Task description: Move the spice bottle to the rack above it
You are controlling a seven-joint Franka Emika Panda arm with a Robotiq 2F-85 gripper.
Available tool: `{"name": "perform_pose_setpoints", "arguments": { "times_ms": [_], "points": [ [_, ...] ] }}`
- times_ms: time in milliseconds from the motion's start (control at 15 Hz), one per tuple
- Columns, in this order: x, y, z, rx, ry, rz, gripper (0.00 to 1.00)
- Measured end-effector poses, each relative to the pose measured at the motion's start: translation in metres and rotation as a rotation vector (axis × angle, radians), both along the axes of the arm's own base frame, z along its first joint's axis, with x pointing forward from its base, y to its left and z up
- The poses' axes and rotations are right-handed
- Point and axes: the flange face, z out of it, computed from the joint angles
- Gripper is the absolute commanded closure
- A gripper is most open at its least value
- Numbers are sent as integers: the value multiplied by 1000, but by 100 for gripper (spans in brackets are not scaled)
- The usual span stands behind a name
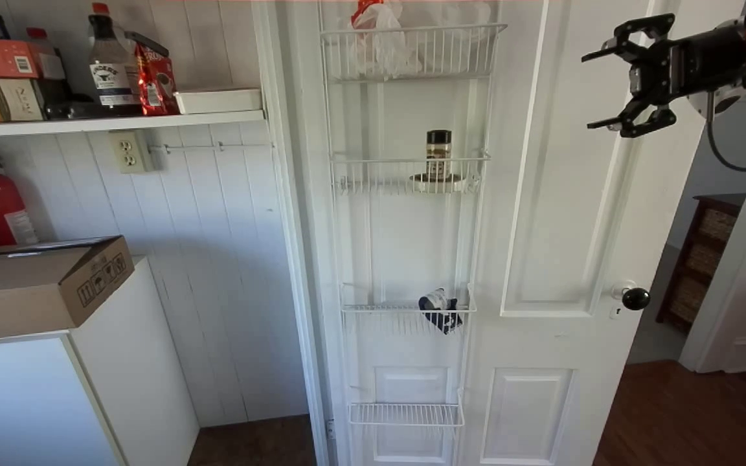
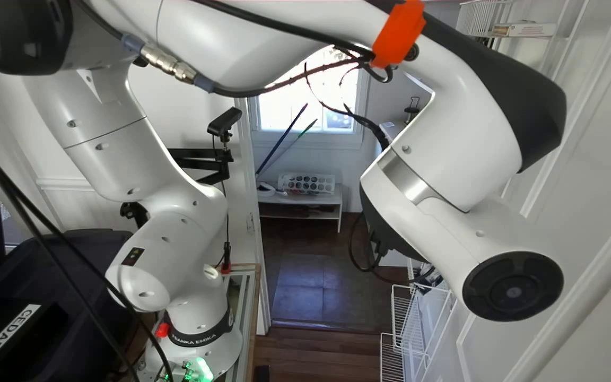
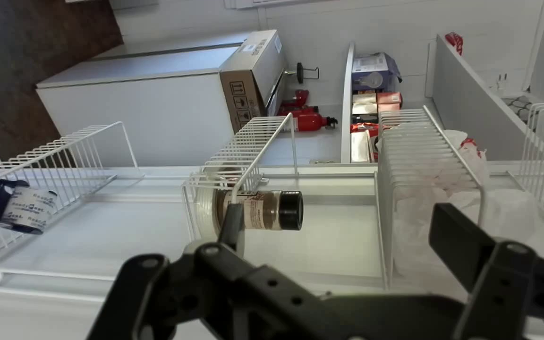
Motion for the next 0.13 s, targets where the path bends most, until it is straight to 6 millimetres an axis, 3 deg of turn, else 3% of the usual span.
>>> {"name": "perform_pose_setpoints", "arguments": {
  "times_ms": [133],
  "points": [
    [-2,1,-1,-5,1,-8,0]
  ]
}}
